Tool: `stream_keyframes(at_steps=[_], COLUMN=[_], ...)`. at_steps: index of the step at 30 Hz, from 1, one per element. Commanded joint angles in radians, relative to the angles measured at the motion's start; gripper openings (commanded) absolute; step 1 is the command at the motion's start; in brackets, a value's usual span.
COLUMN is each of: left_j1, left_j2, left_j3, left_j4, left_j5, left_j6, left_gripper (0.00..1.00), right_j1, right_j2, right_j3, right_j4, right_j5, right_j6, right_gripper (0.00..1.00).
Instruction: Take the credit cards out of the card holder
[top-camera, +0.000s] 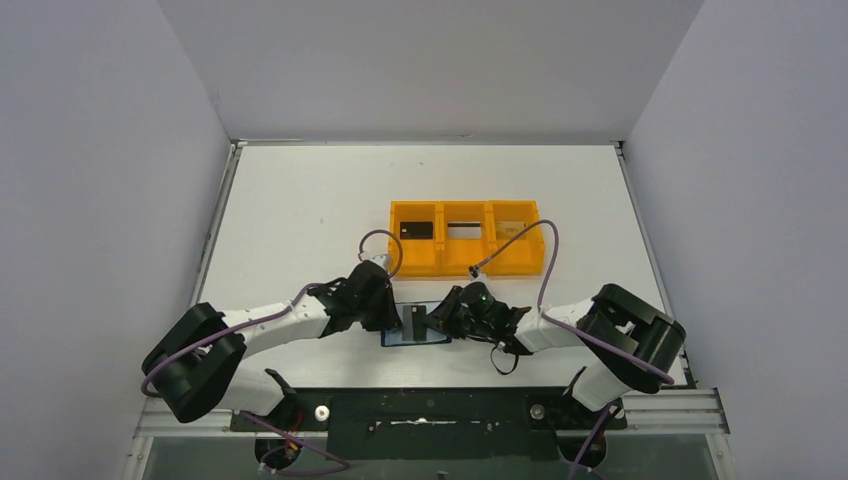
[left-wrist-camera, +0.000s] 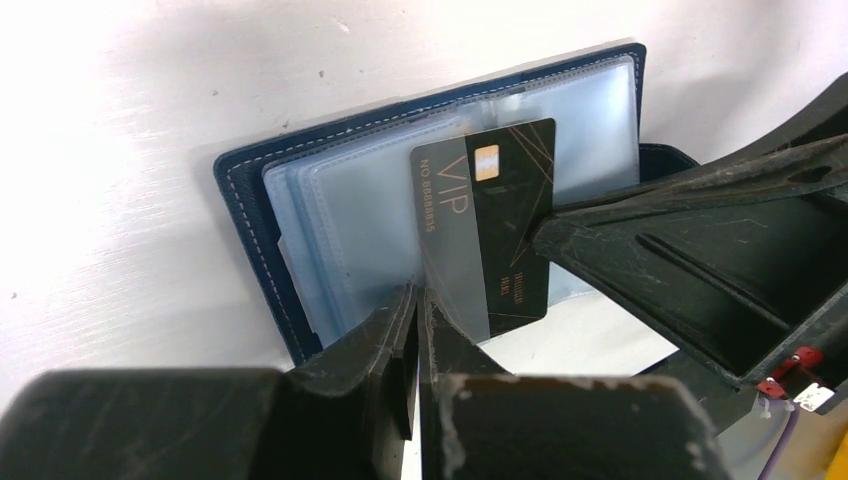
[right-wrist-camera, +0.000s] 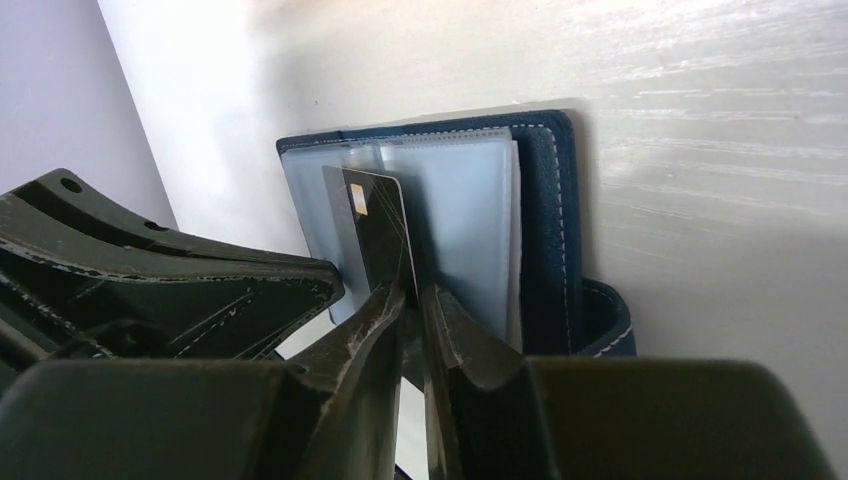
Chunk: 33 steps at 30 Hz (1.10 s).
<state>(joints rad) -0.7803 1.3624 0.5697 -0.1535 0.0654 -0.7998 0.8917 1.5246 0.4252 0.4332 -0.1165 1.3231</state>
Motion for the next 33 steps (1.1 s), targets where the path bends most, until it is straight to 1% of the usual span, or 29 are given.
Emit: stream_keyframes(at_steps=[1,4,9,14,17,18,20,21,22,26,31,33], left_j1=[-0.016,-0.021,-0.025,-0.027,-0.027,-0.026,-0.027,-0.027,-0.027,-0.026,-0.027,-0.027], left_j2=[0.050,0.060,0.068,0.067,0.062,0.060,0.056,0.055,0.054,0.056,0.053,0.049], left_j3=[-0.003,-0.001,0.001,0.001,0.000,0.001,0.002,0.004,0.005,0.004,0.007,0.010], left_j4=[-0.110,-0.108,-0.110,-0.115,-0.120,-0.122,-0.126,-0.128,-0.129,-0.129,-0.135,-0.144], left_j5=[-0.051,-0.053,-0.054,-0.056,-0.063,-0.066,-0.069,-0.070,-0.071,-0.071,-0.079,-0.088], left_j6=[0.046,0.046,0.045,0.040,0.038,0.037,0.037,0.037,0.037,0.036,0.036,0.033], left_gripper=[0.03,0.03,0.03,0.03,0.03,0.02,0.02,0.02,0.02,0.02,0.02,0.03], right_j1=[0.006,0.004,0.004,0.004,0.004,0.004,0.004,0.004,0.004,0.003,0.003,0.002], right_j2=[0.029,0.056,0.076,0.074,0.055,0.047,0.030,0.022,0.018,0.012,0.001,-0.021], right_j3=[-0.009,-0.007,-0.016,-0.029,-0.027,-0.026,-0.028,-0.028,-0.028,-0.026,-0.016,-0.010], right_j4=[0.074,0.100,0.121,0.143,0.113,0.101,0.079,0.070,0.066,0.064,0.035,-0.008], right_j5=[0.005,-0.006,-0.008,-0.008,0.004,0.010,0.022,0.026,0.026,0.022,0.026,0.046], right_j6=[0.006,0.016,0.027,0.036,0.030,0.027,0.026,0.025,0.021,0.015,0.006,-0.001], right_gripper=[0.16,0.22,0.24,0.14,0.13,0.15,0.24,0.25,0.24,0.11,0.03,0.02])
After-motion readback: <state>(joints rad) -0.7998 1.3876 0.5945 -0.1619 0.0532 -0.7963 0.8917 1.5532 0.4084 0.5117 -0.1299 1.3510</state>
